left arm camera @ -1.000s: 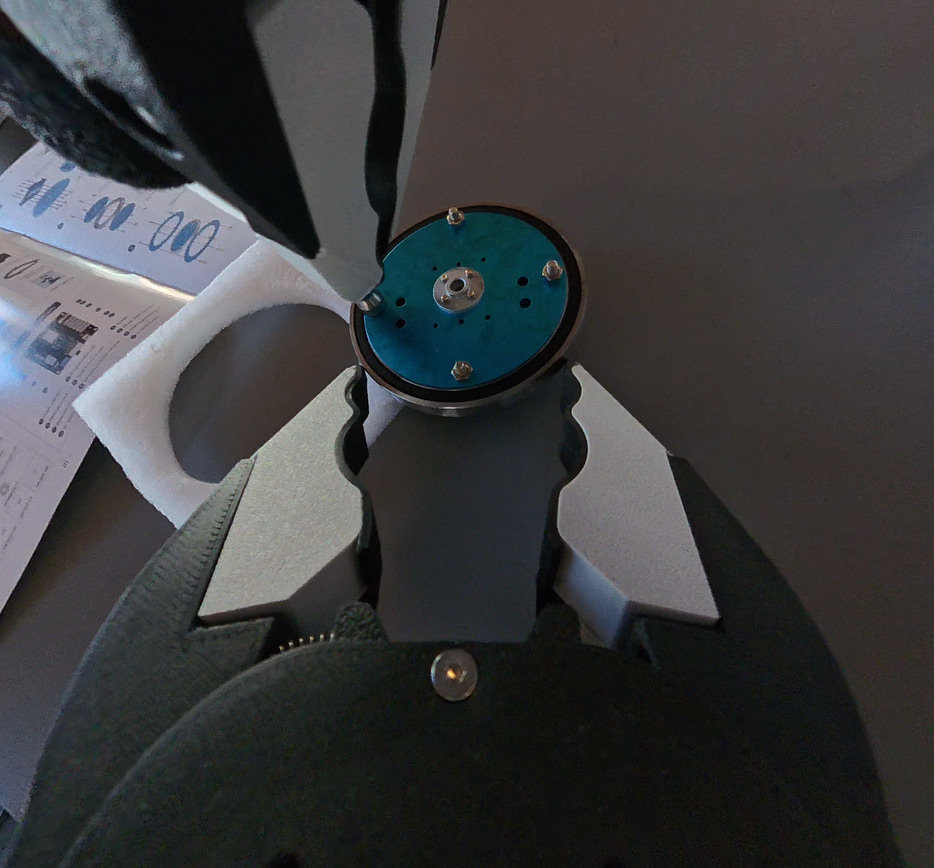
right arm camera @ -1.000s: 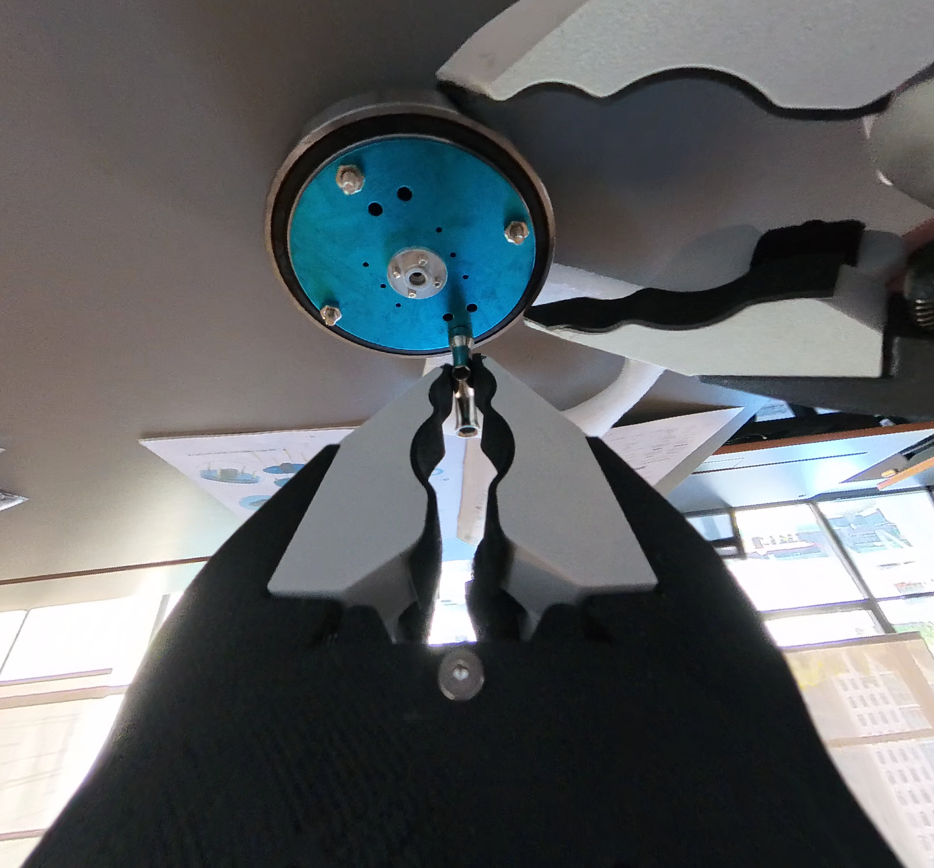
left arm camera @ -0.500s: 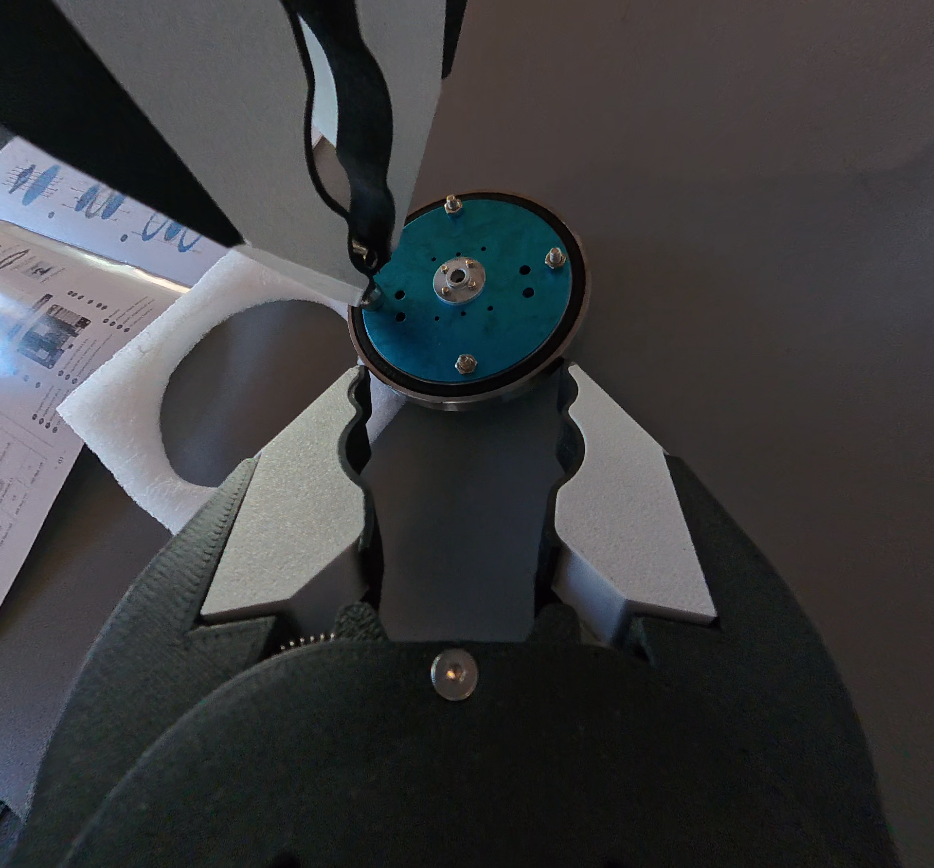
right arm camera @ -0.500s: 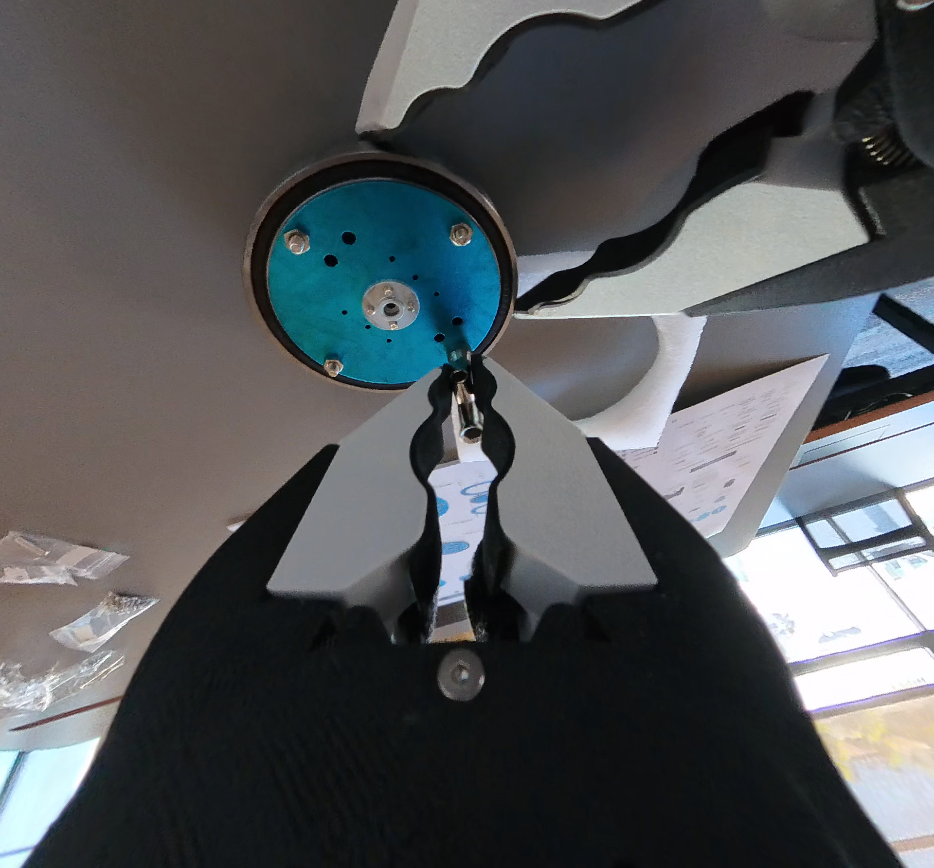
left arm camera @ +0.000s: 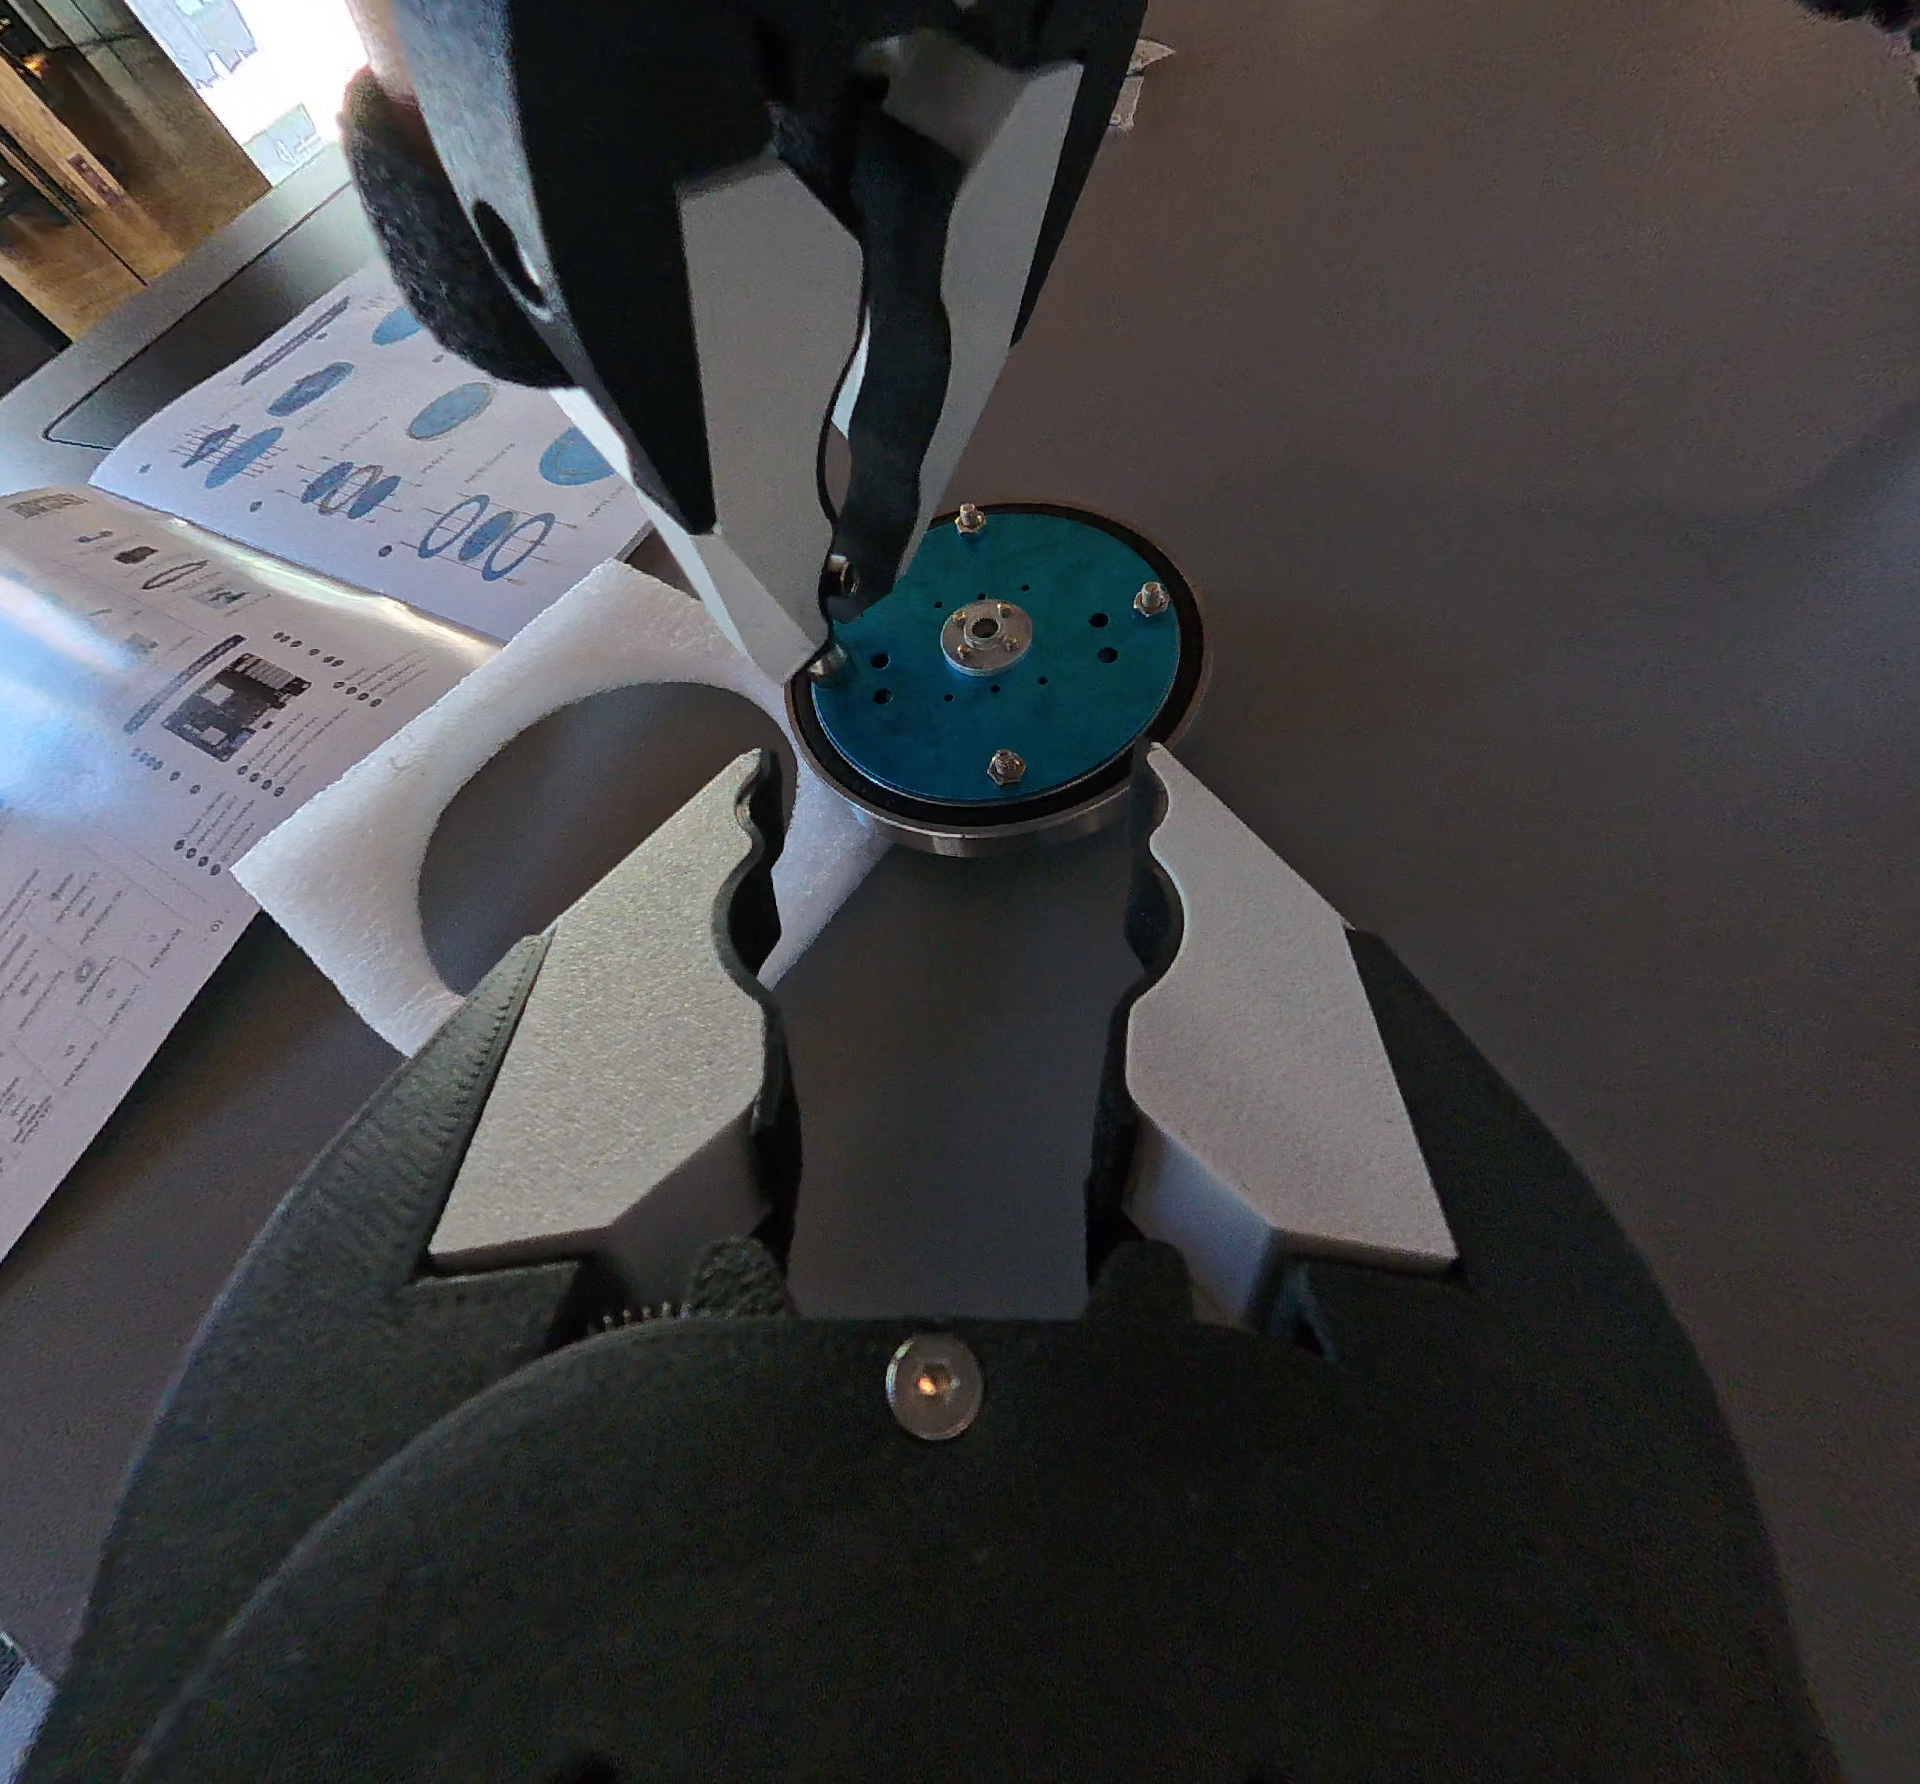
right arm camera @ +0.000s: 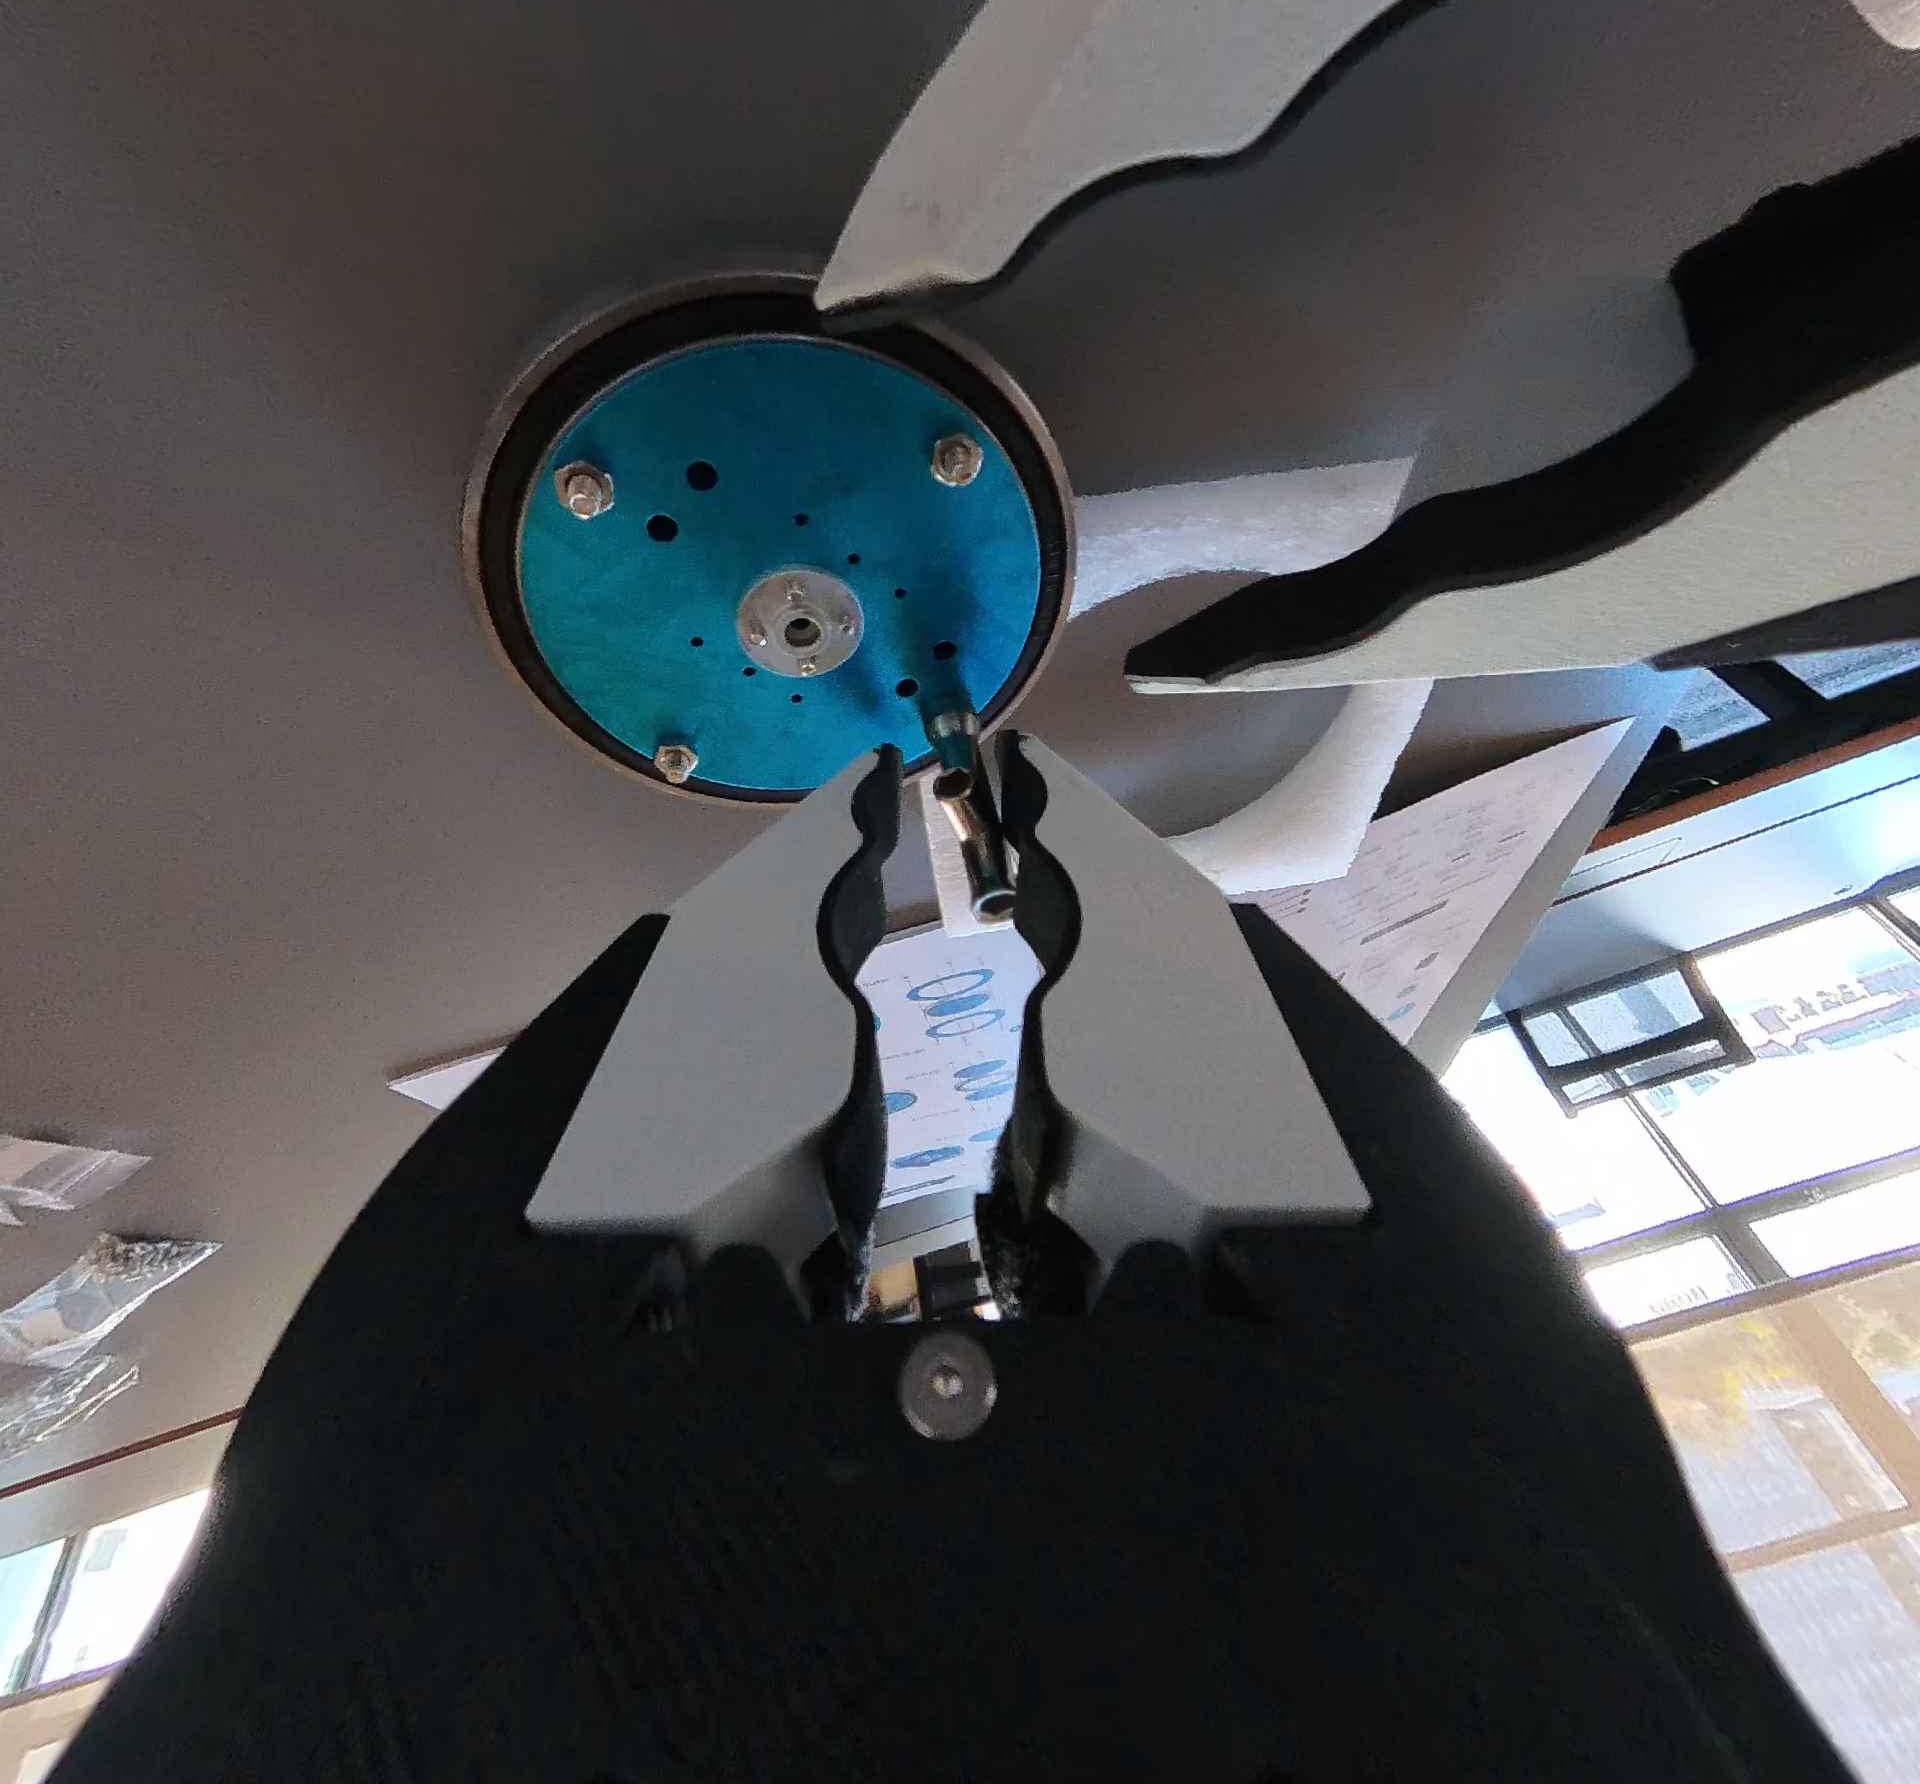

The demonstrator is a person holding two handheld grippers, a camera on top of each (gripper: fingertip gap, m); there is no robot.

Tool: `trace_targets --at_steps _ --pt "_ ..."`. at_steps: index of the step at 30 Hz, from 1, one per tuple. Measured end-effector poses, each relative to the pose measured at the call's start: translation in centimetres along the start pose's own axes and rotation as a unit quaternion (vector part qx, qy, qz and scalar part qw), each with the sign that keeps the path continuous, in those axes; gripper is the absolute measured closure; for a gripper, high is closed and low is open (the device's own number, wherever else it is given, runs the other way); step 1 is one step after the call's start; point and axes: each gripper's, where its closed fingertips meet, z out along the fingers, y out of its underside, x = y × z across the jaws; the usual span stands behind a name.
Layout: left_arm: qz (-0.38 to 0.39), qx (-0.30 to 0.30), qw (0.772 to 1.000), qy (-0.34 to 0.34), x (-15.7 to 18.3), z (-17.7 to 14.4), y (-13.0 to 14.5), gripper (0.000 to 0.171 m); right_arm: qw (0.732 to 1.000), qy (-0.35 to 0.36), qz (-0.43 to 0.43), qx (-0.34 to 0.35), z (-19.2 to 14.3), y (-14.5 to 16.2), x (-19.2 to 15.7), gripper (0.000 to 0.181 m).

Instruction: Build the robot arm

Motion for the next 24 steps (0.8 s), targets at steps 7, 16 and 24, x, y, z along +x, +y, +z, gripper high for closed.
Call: trace_targets --at_steps 7,16,24 --pt "0.001 -0.005 1.000 0.000 0.0 0.1 0.1 0.105 1.000 0.024 0.008 -0.004 -1.0 0.4 0.7 0.155" --pt "-0.007 -0.020 0.999 0.028 0.8 0.9 0.1 0.098 0.999 -0.001 0.046 0.015 -1.0 1.1 0.3 0.166" --pt "-0.004 -0.040 0.999 0.033 1.1 1.5 0.6 0.101 0.993 -0.014 0.107 0.041 -1.0 1.0 0.3 0.171"
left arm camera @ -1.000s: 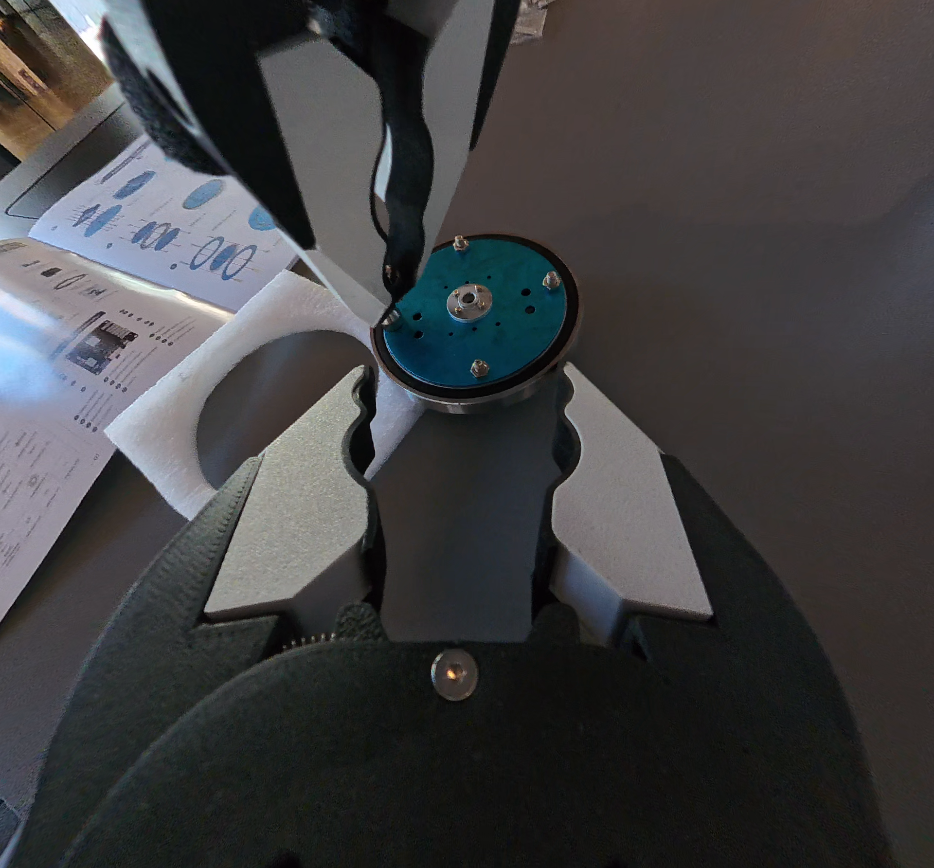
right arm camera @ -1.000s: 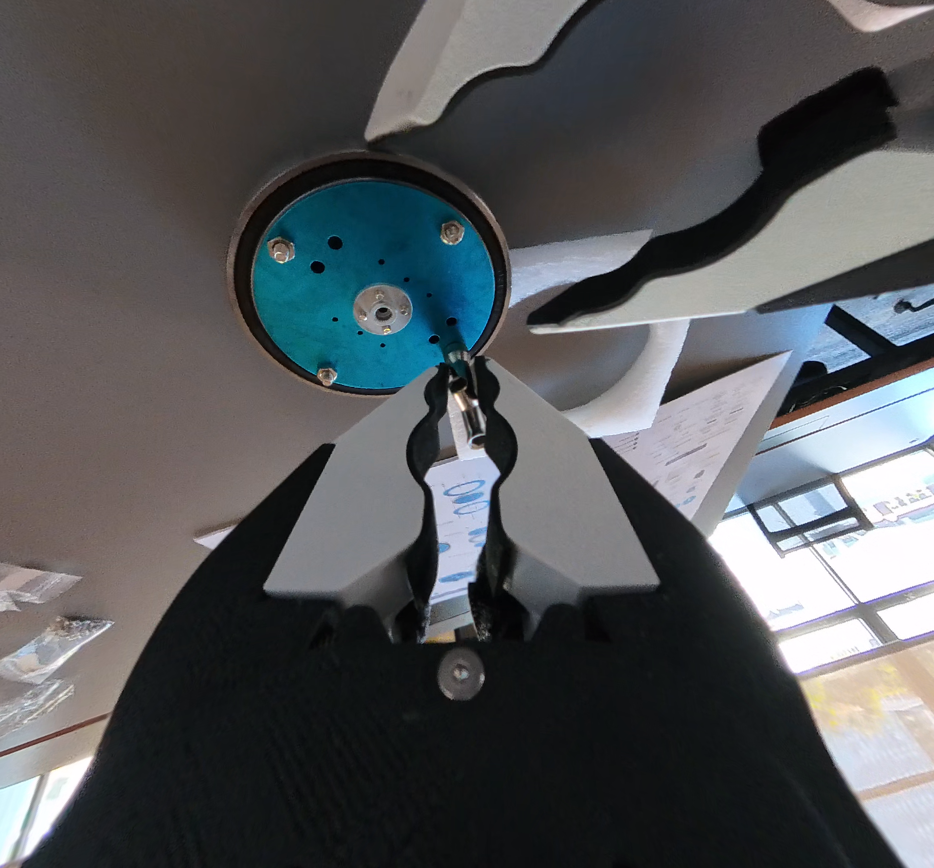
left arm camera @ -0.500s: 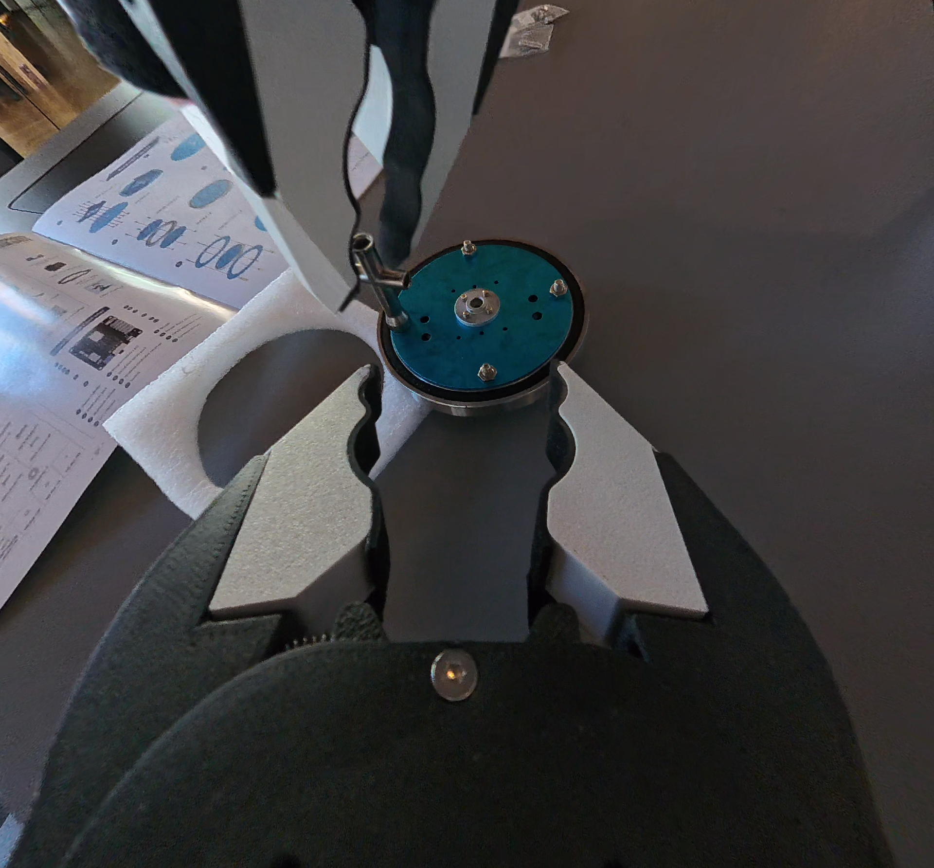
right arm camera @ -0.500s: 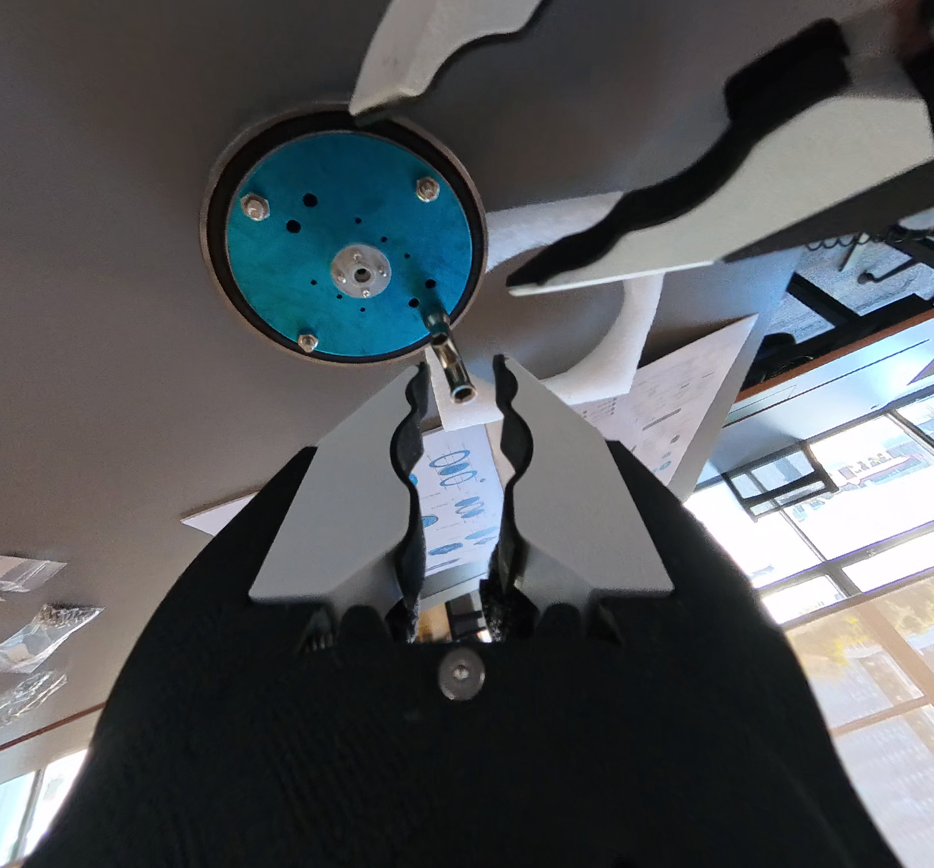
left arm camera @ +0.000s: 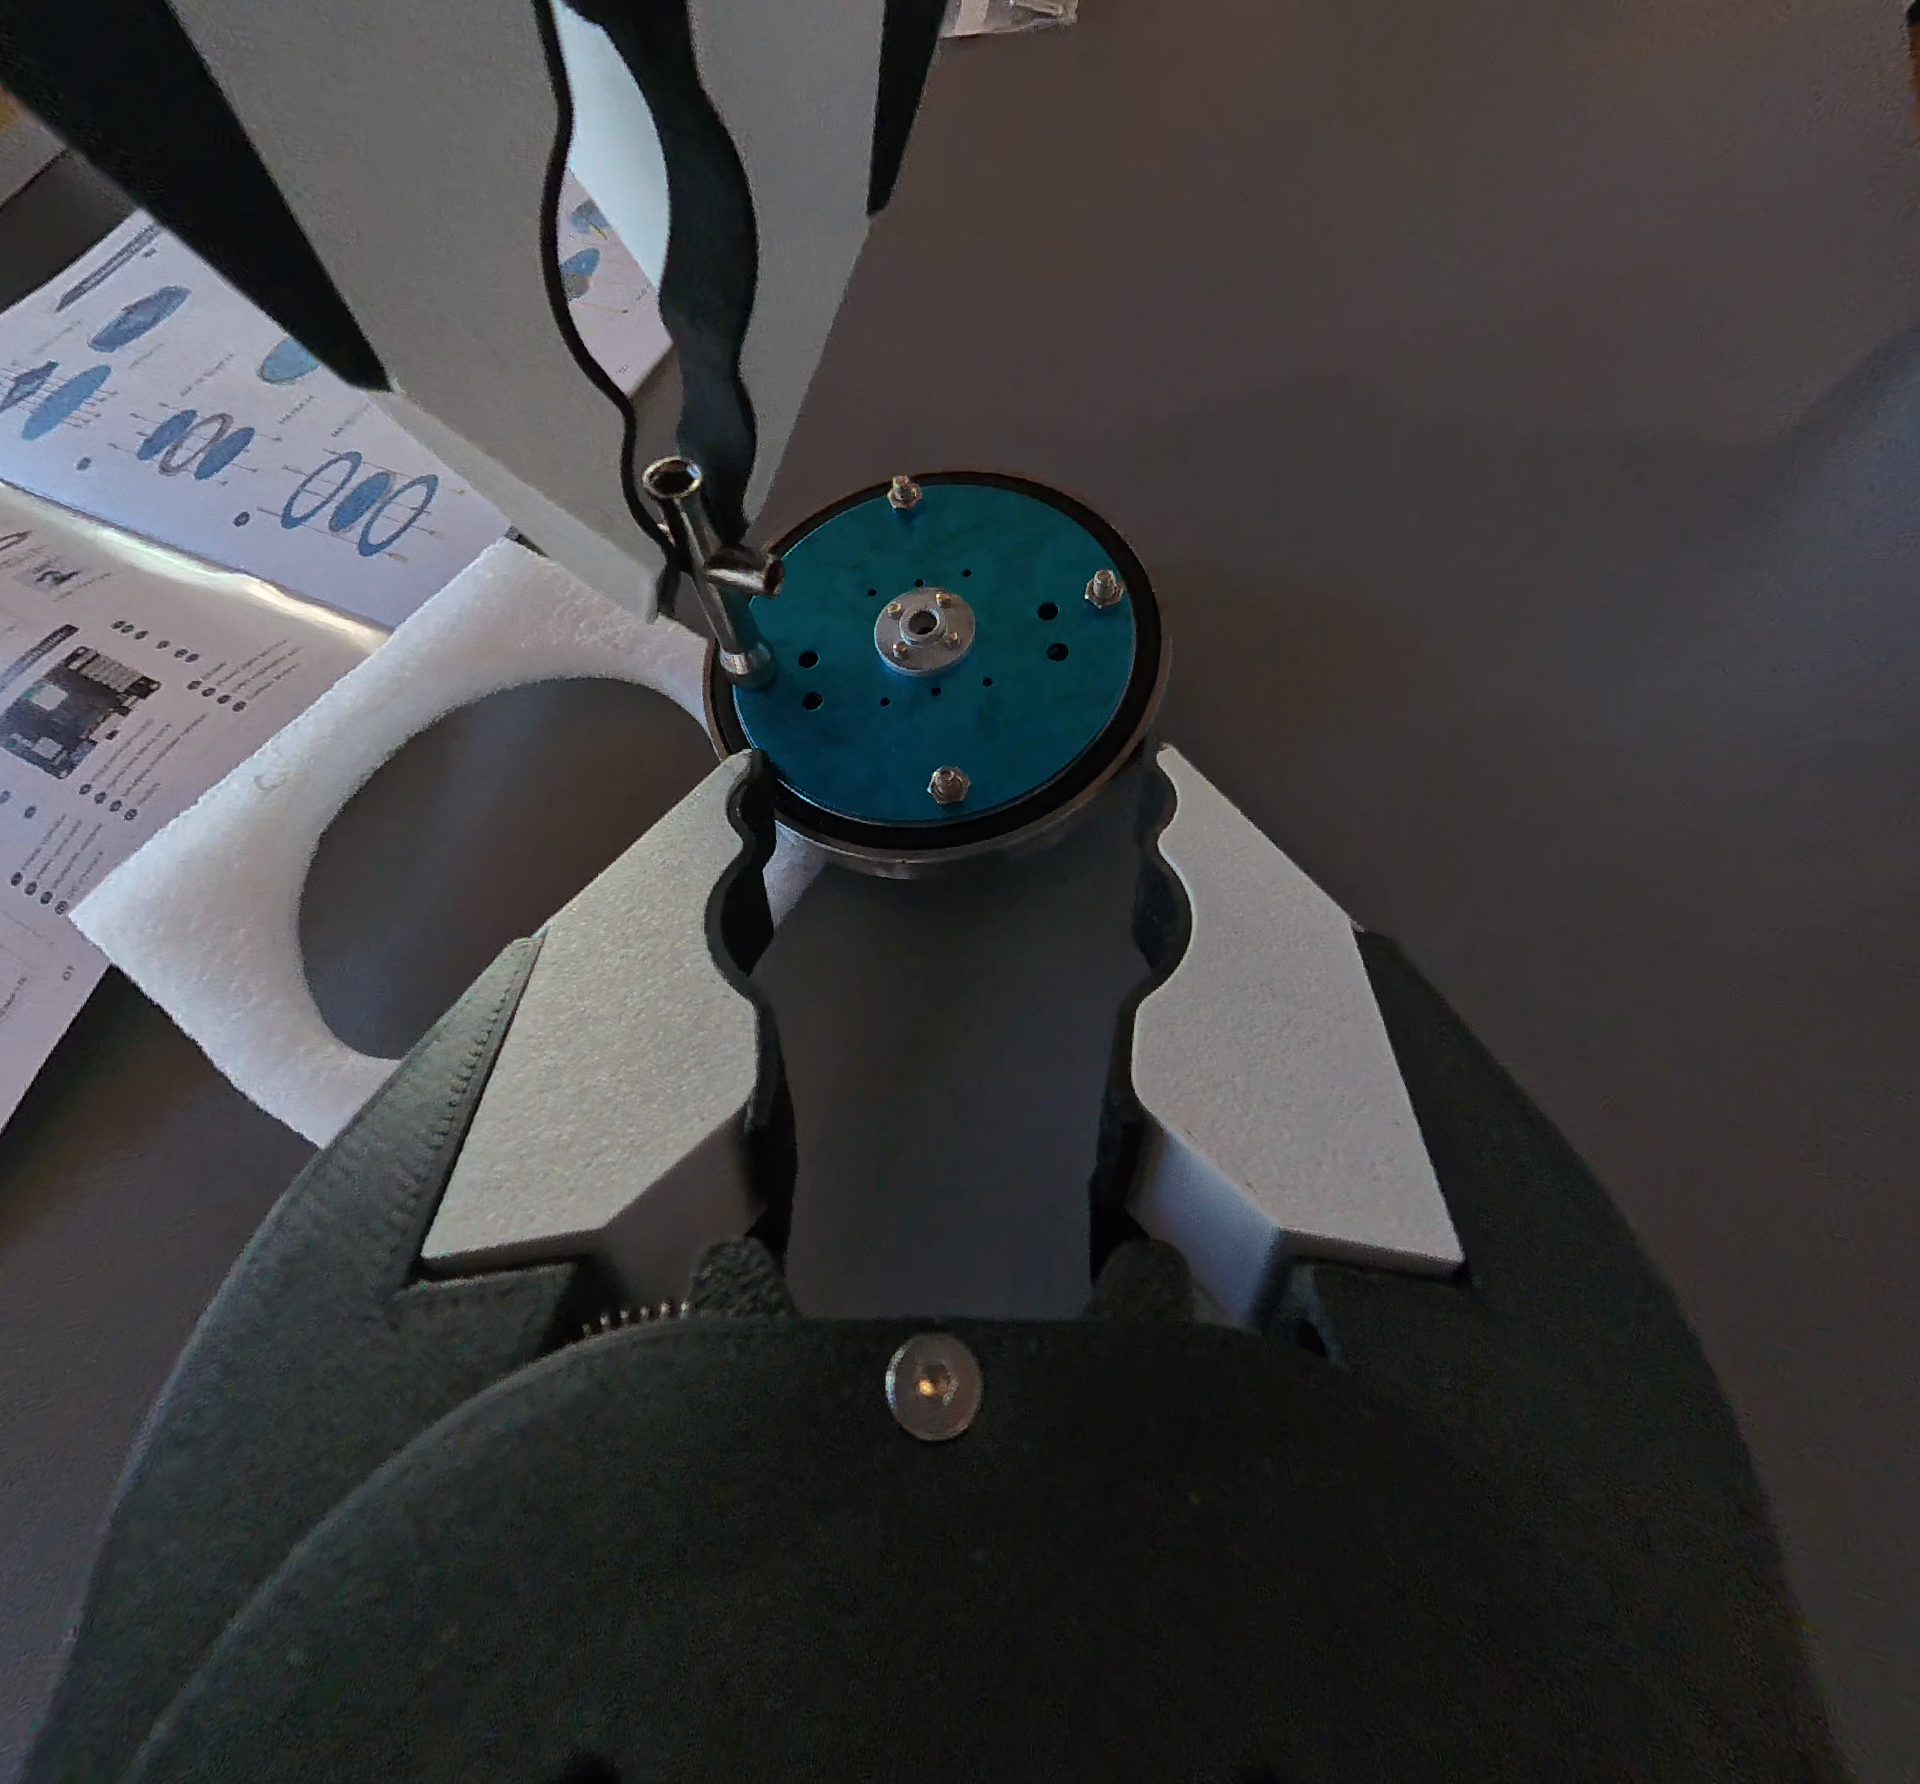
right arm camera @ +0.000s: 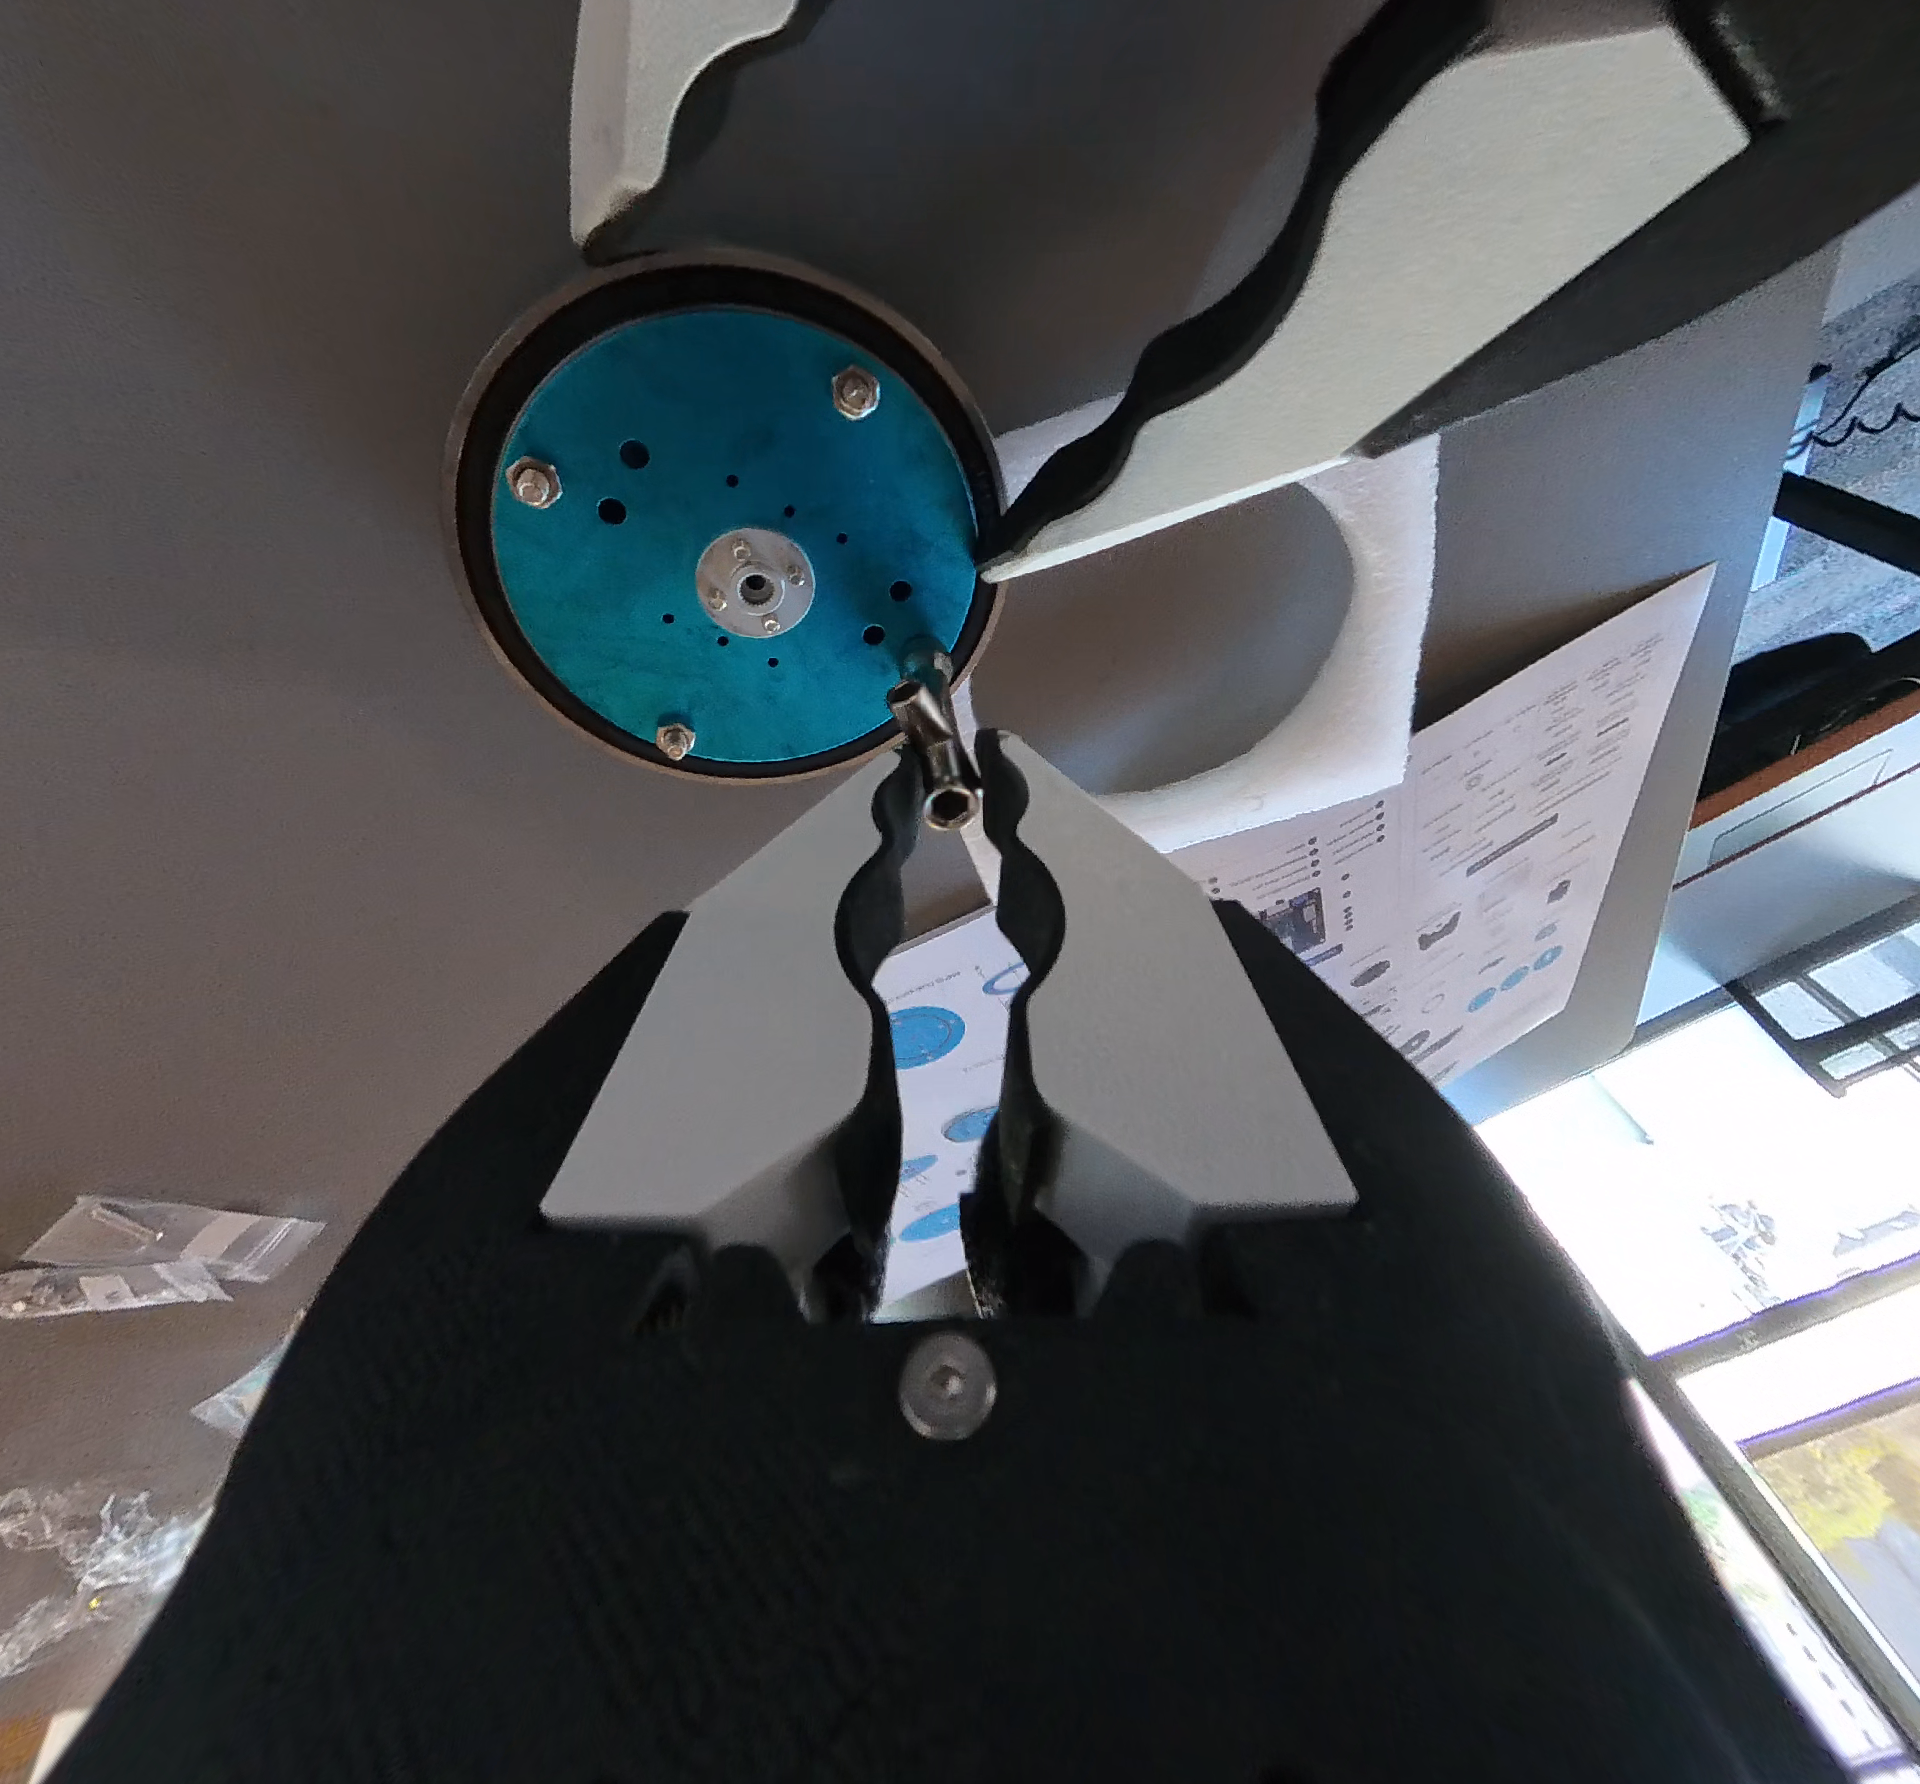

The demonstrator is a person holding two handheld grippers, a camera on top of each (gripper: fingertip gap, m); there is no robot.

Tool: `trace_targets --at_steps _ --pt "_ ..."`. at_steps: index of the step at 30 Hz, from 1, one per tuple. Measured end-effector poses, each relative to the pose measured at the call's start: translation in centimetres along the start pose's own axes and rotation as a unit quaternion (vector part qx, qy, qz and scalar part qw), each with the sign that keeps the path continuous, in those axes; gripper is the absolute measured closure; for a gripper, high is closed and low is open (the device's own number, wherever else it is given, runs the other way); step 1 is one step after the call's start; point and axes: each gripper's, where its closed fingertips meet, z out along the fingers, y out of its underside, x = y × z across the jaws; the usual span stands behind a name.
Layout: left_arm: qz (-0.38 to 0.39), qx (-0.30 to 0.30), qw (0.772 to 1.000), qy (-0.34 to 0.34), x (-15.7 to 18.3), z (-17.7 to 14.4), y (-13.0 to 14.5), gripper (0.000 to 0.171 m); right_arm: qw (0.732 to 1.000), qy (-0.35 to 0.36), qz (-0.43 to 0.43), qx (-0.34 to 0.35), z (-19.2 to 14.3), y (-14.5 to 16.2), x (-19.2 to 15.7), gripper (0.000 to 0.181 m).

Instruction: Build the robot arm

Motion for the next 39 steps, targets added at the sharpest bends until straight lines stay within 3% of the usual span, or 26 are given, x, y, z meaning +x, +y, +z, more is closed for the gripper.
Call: trace_targets --at_steps 12,30,39 --pt "-0.001 -0.001 1.000 0.000 -0.01 0.01 0.03 0.102 1.000 -0.009 0.023 0.007 0.35 -0.05 0.19 0.171" --pt "0.008 -0.001 1.000 -0.007 0.03 -0.02 0.06 0.103 0.984 0.005 0.176 0.034 0.44 -0.07 -0.05 0.170" --pt "0.013 -0.002 1.000 -0.011 0.06 -0.01 0.08 0.103 0.958 -0.013 0.282 0.051 0.50 -0.09 -0.24 0.170"
